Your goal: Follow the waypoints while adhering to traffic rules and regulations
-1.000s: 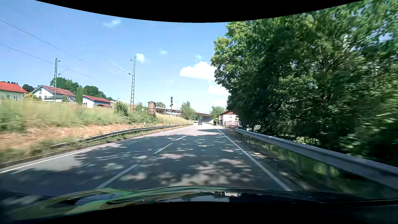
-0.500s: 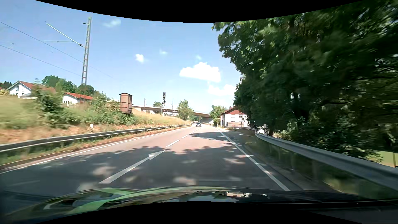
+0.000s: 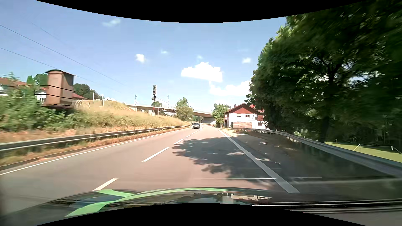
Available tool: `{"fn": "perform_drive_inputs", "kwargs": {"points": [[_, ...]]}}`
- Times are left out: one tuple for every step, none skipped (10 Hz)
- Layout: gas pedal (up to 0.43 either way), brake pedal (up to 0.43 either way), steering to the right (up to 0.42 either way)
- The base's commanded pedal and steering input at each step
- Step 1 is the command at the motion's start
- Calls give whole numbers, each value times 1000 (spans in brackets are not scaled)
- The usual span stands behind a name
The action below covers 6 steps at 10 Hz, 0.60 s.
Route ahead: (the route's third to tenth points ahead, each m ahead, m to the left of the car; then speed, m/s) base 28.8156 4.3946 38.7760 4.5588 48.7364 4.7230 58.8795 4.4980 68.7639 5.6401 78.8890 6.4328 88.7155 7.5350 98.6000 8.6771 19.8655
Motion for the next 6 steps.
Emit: {"fn": "perform_drive_inputs", "kwargs": {"points": [[79,0,0],[79,0,0],[79,0,-1],[87,0,-1],[87,0,0],[98,0,-1]]}}
